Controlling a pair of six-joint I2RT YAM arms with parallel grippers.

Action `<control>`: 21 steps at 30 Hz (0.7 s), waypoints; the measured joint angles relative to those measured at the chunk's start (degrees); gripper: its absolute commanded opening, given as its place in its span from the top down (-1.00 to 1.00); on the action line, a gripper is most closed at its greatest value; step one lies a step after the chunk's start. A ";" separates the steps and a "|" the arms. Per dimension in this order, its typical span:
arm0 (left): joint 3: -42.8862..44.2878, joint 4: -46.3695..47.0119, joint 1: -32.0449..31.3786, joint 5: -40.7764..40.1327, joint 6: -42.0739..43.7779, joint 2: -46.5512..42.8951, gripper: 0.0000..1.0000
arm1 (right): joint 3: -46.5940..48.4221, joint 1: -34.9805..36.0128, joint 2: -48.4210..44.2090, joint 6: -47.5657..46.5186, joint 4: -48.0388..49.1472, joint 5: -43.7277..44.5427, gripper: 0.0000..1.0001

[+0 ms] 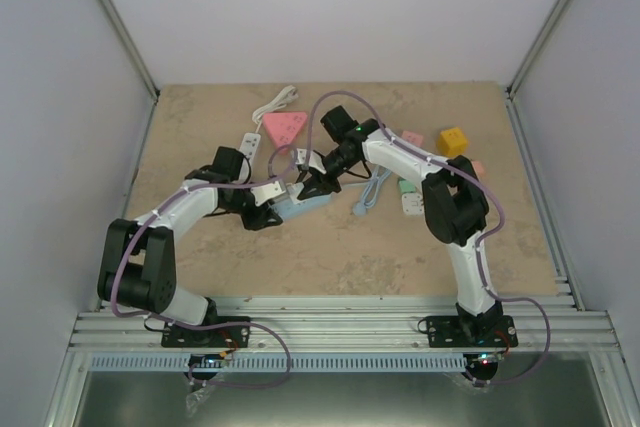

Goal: Pull the plug off the socket
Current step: Remove the plug from the socket.

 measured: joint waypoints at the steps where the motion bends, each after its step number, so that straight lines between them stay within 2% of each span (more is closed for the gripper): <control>1: -0.24 0.24 0.00 -0.11 -0.09 -0.11 1.00 | 0.09 -0.04 0.17 0.00 -0.04 -0.20 0.99; 17: -2.54 3.32 -0.07 -1.16 -1.27 -2.45 1.00 | 0.92 -0.72 1.20 0.76 0.24 -2.21 0.99; 21: -2.45 3.04 -0.13 -1.07 -0.96 -2.01 1.00 | -1.79 -0.74 -0.13 0.42 2.60 -1.73 0.99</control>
